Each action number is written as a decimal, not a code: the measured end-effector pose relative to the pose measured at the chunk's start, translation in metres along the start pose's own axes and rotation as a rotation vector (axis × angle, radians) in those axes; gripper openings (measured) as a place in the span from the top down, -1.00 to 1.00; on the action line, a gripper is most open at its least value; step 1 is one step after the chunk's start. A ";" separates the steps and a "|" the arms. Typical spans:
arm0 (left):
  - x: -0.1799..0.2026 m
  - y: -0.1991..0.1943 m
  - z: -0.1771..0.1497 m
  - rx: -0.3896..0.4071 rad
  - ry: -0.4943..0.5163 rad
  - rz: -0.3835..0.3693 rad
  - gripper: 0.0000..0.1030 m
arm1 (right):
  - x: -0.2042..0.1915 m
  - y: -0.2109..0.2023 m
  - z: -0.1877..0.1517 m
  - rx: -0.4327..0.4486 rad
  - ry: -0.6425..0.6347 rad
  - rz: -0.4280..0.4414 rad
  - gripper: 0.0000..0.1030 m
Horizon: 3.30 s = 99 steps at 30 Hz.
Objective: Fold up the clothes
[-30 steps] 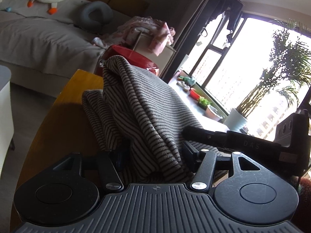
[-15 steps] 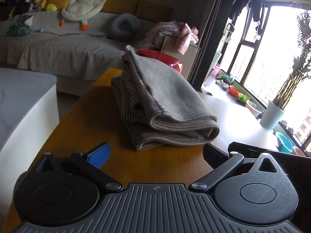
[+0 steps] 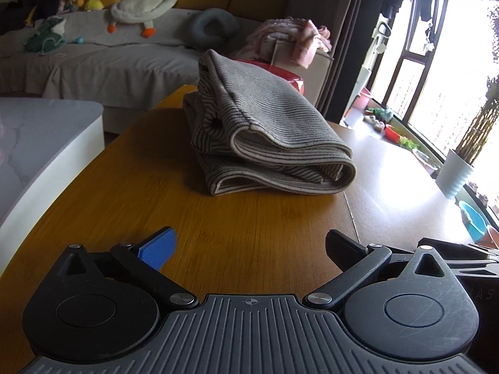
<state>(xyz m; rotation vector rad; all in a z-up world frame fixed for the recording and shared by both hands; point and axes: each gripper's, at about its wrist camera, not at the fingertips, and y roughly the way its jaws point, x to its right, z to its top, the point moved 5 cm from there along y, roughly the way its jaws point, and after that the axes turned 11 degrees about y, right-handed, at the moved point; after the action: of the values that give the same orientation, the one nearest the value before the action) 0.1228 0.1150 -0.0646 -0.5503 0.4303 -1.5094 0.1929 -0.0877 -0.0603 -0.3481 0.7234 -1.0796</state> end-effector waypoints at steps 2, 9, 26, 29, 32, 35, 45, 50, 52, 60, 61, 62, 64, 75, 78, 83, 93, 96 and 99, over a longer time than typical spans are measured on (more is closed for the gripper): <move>0.000 0.000 0.000 0.001 0.002 0.000 -1.00 | 0.002 -0.001 0.000 0.005 0.010 0.009 -1.00; 0.001 0.001 0.002 -0.003 0.012 0.007 -1.00 | 0.004 -0.002 0.000 0.007 0.019 0.023 -1.00; 0.011 0.007 0.003 -0.041 0.092 0.059 -1.00 | 0.009 0.009 0.000 -0.007 -0.077 -0.240 -1.00; 0.011 0.007 0.002 -0.042 0.094 0.059 -1.00 | 0.010 0.010 0.000 -0.005 -0.077 -0.240 -1.00; 0.012 0.006 0.002 -0.049 0.102 0.070 -1.00 | 0.010 0.010 0.000 -0.004 -0.077 -0.240 -1.00; 0.011 0.007 0.002 -0.070 0.112 0.112 -1.00 | 0.009 0.010 0.000 -0.003 -0.076 -0.240 -1.00; 0.012 0.005 0.000 -0.106 0.143 0.161 -1.00 | 0.007 0.010 -0.002 -0.002 -0.075 -0.240 -1.00; 0.012 0.005 0.000 -0.104 0.142 0.165 -1.00 | 0.008 0.010 -0.002 -0.001 -0.074 -0.239 -1.00; 0.012 0.005 0.000 -0.104 0.143 0.165 -1.00 | 0.008 0.010 -0.001 -0.001 -0.074 -0.239 -1.00; 0.014 0.006 0.001 -0.109 0.124 0.186 -1.00 | 0.007 0.010 -0.002 -0.001 -0.075 -0.238 -1.00; 0.014 0.006 0.001 -0.109 0.122 0.188 -1.00 | 0.007 0.010 -0.002 -0.001 -0.075 -0.238 -1.00; 0.015 0.006 0.001 -0.109 0.120 0.190 -1.00 | 0.007 0.010 -0.002 -0.001 -0.075 -0.238 -1.00; 0.014 0.006 0.001 -0.105 0.116 0.189 -1.00 | 0.007 0.010 -0.001 0.000 -0.076 -0.238 -1.00; 0.014 0.007 0.002 -0.096 0.108 0.190 -1.00 | 0.008 0.010 -0.002 0.002 -0.075 -0.238 -1.00; 0.015 0.007 0.002 -0.096 0.109 0.192 -1.00 | 0.008 0.010 -0.002 0.002 -0.075 -0.238 -1.00; 0.015 0.008 0.003 -0.096 0.110 0.194 -1.00 | 0.008 0.010 -0.002 0.002 -0.075 -0.238 -1.00; 0.015 0.008 0.003 -0.094 0.105 0.195 -1.00 | 0.008 0.010 -0.002 0.002 -0.075 -0.237 -1.00; 0.015 0.007 0.003 -0.093 0.103 0.195 -1.00 | 0.008 0.010 -0.002 0.002 -0.075 -0.237 -1.00; 0.015 0.007 0.003 -0.094 0.103 0.195 -1.00 | 0.008 0.010 -0.002 0.002 -0.075 -0.237 -1.00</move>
<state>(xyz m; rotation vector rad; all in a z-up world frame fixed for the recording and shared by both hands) 0.1309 0.1006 -0.0656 -0.4900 0.6197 -1.3392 0.1999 -0.0898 -0.0704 -0.4785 0.6249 -1.2837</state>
